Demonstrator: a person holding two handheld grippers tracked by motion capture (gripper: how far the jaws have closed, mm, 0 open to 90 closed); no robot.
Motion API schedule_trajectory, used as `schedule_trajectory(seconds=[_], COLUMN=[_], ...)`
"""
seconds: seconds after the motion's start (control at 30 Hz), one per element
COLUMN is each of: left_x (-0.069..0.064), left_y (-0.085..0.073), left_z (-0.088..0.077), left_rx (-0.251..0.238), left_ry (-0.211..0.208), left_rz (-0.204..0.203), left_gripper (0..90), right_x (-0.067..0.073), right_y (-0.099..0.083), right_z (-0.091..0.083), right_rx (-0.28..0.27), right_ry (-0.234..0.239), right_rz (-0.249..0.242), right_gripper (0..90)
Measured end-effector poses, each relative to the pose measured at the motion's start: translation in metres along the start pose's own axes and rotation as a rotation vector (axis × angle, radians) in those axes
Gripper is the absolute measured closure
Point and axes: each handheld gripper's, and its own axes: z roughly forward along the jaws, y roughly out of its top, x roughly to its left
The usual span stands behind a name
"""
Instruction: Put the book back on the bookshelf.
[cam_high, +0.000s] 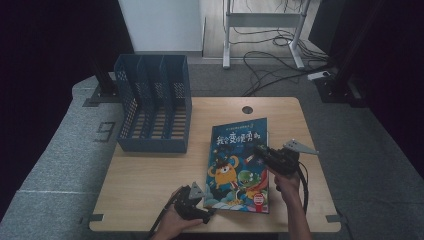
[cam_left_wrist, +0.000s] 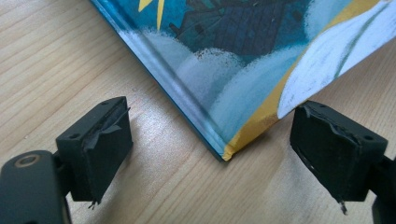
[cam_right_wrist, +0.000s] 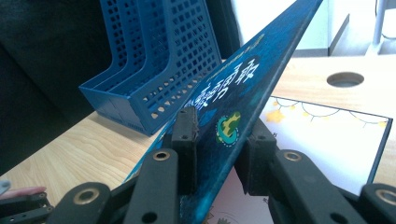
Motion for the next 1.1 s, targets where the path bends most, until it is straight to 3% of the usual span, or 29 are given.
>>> schedule_trajectory(seconds=[0.3, 0.67, 1.1], left_x=[-0.001, 0.0, 0.003], left_y=[0.0, 0.005, 0.007], left_z=[0.001, 0.003, 0.006], left_rx=[0.002, 0.013, 0.008], left_ry=[0.003, 0.014, 0.035], left_rz=[0.004, 0.001, -0.009], left_gripper=[11.8, 11.7, 11.7], right_x=[0.013, 0.019, 0.023], right_y=[0.007, 0.009, 0.013], right_z=[-0.006, -0.011, -0.016], right_rx=[-0.033, -0.077, -0.102], right_ry=[0.022, 0.053, 0.066], right_rz=[-0.035, -0.075, -0.079], right_gripper=[71.4, 72.4, 74.2])
